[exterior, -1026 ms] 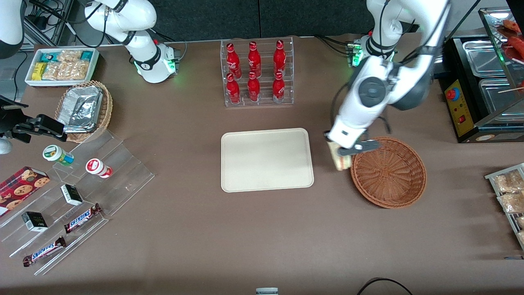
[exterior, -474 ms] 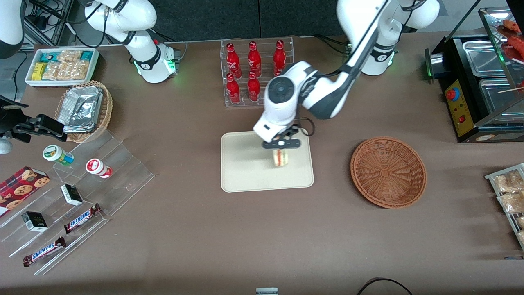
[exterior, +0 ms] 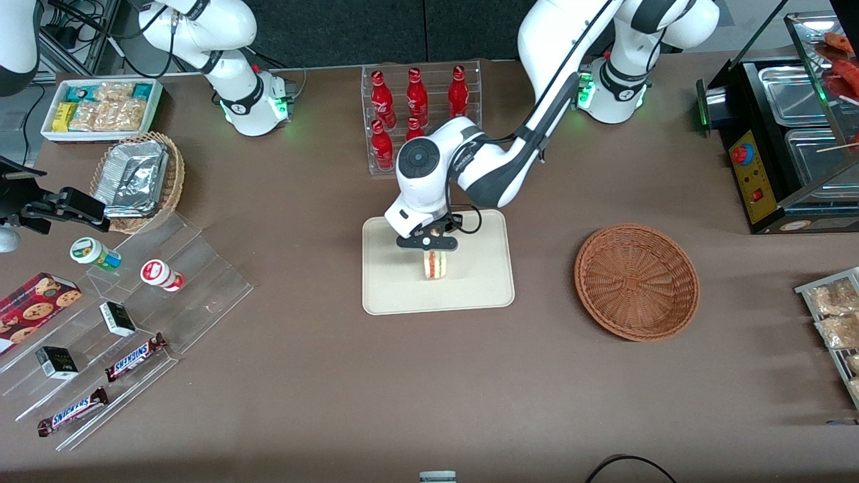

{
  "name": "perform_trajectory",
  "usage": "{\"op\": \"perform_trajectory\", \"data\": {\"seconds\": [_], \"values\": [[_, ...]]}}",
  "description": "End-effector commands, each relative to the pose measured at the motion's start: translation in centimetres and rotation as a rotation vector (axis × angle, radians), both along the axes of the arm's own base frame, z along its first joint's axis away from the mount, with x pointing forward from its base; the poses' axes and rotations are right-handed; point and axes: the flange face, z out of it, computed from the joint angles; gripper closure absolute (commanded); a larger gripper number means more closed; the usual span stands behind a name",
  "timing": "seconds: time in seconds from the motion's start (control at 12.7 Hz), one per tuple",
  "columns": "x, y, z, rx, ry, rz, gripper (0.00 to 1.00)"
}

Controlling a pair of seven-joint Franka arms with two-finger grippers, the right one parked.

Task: Place sandwich from basket to tray
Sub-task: 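Lower the sandwich onto the tray with the left gripper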

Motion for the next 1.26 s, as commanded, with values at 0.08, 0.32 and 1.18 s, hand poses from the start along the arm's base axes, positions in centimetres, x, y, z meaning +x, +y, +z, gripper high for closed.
{"op": "perform_trajectory", "data": {"seconds": [0.08, 0.32, 1.18], "values": [[0.4, -1.3, -1.3, 0.009, -0.029, -0.016, 1.0], [0.6, -1.3, -2.8, 0.005, -0.034, -0.016, 1.0], [1.0, -1.2, -3.0, 0.004, -0.052, -0.03, 0.0]]}}
